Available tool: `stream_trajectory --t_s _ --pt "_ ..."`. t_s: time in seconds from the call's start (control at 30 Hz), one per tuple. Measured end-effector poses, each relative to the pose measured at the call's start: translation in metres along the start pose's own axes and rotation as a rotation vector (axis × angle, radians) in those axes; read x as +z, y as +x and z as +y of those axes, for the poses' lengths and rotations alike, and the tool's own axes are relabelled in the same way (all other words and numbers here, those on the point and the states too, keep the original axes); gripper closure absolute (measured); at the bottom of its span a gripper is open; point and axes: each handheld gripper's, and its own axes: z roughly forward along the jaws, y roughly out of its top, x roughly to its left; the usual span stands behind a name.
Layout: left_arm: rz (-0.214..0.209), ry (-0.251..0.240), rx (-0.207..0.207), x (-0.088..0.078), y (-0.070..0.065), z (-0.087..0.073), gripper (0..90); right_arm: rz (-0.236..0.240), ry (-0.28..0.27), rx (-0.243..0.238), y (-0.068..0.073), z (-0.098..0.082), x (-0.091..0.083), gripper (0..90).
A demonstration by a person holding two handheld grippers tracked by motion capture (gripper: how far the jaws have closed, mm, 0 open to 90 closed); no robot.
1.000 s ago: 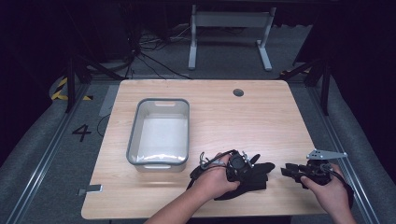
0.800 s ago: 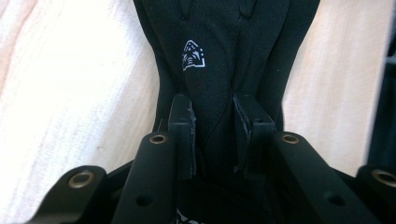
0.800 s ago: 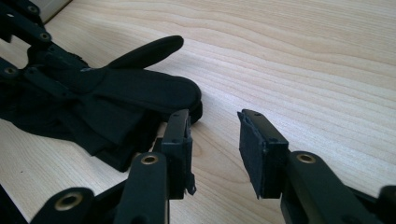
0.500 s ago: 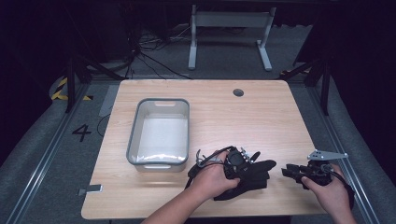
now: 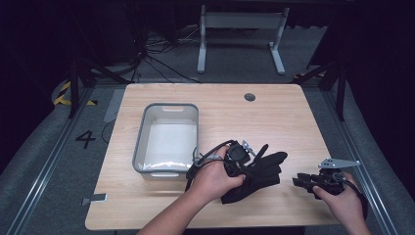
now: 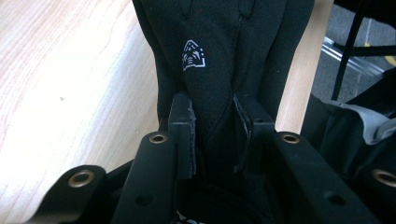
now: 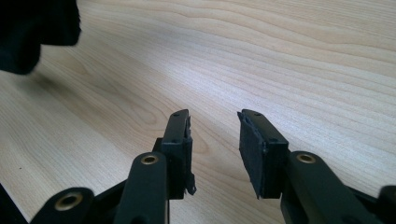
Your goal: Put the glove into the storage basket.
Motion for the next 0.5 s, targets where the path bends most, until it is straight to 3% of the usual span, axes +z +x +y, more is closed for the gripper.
stream_trajectory --t_s 0.27,0.5 --pt "0.020 -0.035 -0.025 -0.016 0.006 0.000 71.5 0.003 0.001 0.000 0.000 -0.001 0.000 64.3" --pt "0.079 -0.078 -0.075 -0.044 0.016 -0.007 71.5 0.015 0.001 0.006 0.000 0.001 0.002 64.3"
